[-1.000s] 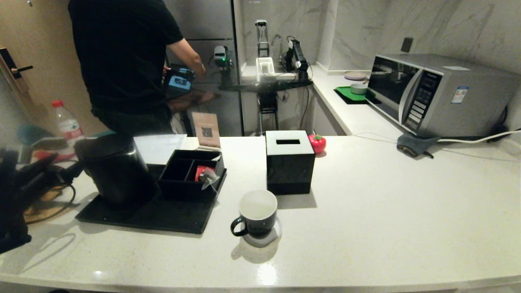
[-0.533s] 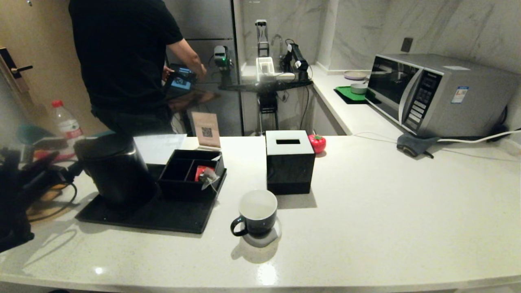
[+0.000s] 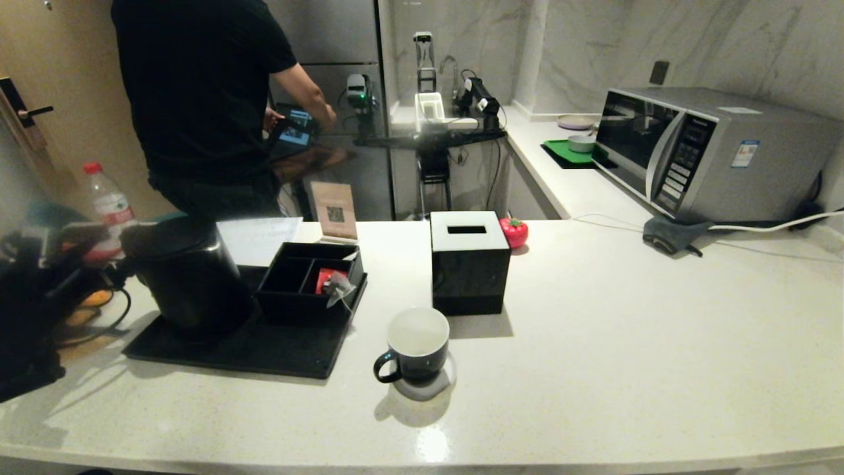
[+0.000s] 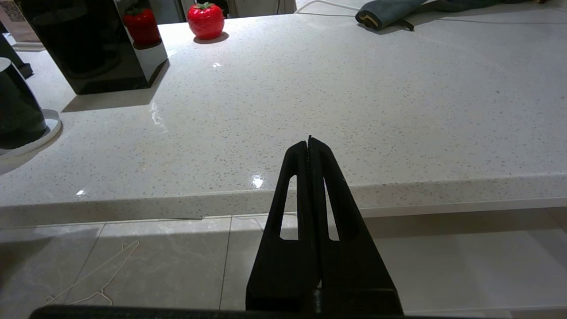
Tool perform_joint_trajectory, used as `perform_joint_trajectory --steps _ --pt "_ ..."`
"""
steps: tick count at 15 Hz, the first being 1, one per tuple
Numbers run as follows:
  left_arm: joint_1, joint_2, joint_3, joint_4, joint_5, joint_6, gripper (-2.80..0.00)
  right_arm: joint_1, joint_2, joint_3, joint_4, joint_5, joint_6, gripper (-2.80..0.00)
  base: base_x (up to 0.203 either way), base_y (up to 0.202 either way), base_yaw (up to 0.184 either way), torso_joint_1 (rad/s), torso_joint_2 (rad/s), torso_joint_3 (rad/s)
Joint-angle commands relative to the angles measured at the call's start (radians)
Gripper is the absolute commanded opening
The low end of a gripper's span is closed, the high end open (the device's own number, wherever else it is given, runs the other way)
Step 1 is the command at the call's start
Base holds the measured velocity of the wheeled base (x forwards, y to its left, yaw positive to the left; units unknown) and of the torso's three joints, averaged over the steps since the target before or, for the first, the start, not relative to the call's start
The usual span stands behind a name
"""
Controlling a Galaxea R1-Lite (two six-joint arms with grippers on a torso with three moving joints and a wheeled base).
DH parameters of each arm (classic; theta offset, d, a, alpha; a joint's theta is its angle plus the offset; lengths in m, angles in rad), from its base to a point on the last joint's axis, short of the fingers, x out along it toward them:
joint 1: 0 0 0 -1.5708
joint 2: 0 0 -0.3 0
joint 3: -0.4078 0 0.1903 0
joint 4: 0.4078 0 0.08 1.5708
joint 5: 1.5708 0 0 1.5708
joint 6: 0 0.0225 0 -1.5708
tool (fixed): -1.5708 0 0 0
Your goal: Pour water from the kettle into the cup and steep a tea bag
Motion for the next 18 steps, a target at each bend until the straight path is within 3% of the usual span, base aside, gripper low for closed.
perform_joint_trajectory --steps 1,9,18 --pt "-0.004 0.029 -0.046 -0.049 0.001 -0.002 0.00 0.000 0.001 -0.001 0.000 0.000 0.001 -2.80 0.000 0.000 0.000 0.000 0.00 0.000" --pt "-0.055 0.089 -0.182 -0.049 0.003 -0.004 0.00 0.000 0.001 -0.001 0.000 0.000 0.001 -2.80 0.000 0.000 0.000 0.000 0.00 0.000" --pt "-0.083 0.098 -0.231 -0.047 0.001 -0.025 0.00 0.000 0.001 -0.001 0.000 0.000 0.001 -2.80 0.000 0.000 0.000 0.000 0.00 0.000"
